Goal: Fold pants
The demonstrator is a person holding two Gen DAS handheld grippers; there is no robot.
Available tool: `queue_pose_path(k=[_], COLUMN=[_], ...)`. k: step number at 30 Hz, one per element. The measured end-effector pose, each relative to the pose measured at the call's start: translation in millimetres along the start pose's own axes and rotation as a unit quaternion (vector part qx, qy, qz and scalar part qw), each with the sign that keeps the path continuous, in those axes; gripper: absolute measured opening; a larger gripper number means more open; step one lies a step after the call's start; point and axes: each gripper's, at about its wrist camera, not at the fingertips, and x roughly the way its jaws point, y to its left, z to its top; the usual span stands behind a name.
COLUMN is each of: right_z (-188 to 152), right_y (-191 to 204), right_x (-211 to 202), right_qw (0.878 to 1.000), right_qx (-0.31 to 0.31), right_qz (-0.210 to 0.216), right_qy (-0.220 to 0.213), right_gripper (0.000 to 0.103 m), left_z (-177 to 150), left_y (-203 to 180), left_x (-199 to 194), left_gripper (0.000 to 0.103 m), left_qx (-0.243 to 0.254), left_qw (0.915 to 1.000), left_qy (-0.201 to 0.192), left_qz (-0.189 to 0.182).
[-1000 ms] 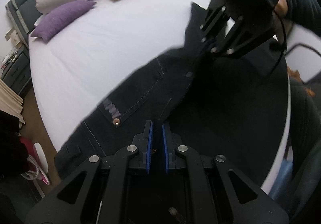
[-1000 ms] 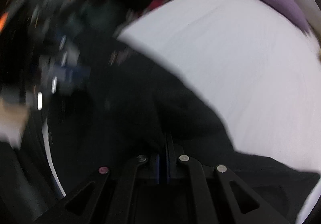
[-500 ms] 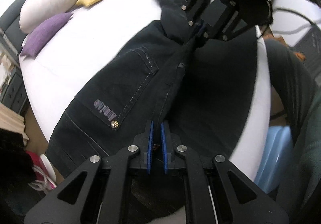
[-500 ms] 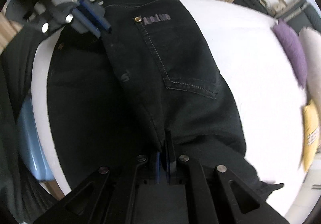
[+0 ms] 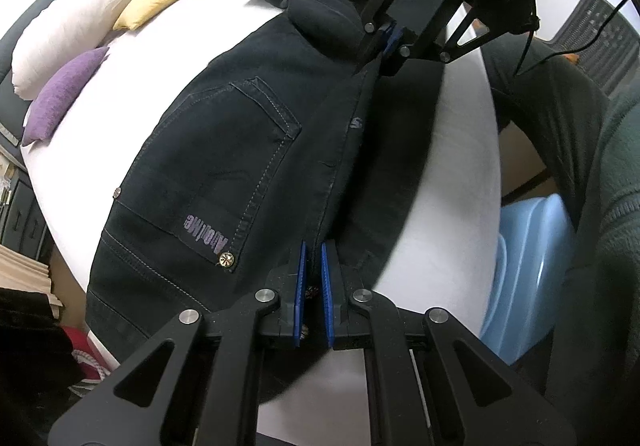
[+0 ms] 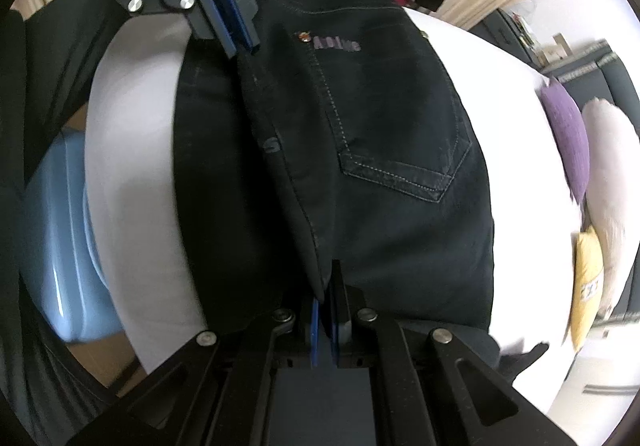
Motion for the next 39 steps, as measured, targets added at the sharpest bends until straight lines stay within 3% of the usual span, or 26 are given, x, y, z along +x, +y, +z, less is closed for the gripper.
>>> queue_pose_path(k=[15,21,28,30,31,32,34,37,39], right_z=[9,10,12,10,11,10,10,6,1], right_y=[37,39,35,36,34,35,35,24,19], right_x=[-8,6,16,16,17,16,15,6,-5], right_qw=[0.999,0.999,0.996,0.995,0.993,0.992,0.989,0.981,0.973], right_qx=[-0.009,0.011,0.044,0.063,0.079,0.089,0.111,0.168,0.208], right_qz=[-0.044,-0.045,-0.075,-0.082,-0.086,-0.089,-0.093,-0.094,-0.091], right_qy=[0.014,0.019,0.002,-0.001,0.000,0.000,-0.001,-0.014,-0.039], right_gripper=[0.006,0.006,0.008,0.010,0.010,0.012,0.014,0.034,0.064], left_z=[-14,-16,-15,-16,-17,-19,-20,-12,0], left_y=[-8,-13,0,4,7,9,14,21,29], left_x=[6,17,16,9,4,-2,-17,-37,-44], left_gripper=[0.006,0.006,0.016,0.020,0.029,0.048,0.068,0.068,0.068], left_qx=[0.033,0.053,-0.004,-0.022,-0.033,-0.043,-0.058,-0.092,-0.123], left_qw=[0.9994,0.9985,0.9999,0.9995,0.9991,0.9986,0.9980,0.9956,0.9914], left_qy=[0.005,0.015,0.015,0.021,0.024,0.025,0.015,-0.015,-0.045], left_qz=[-0.010,-0.004,-0.003,-0.009,-0.012,-0.017,-0.016,-0.012,-0.004])
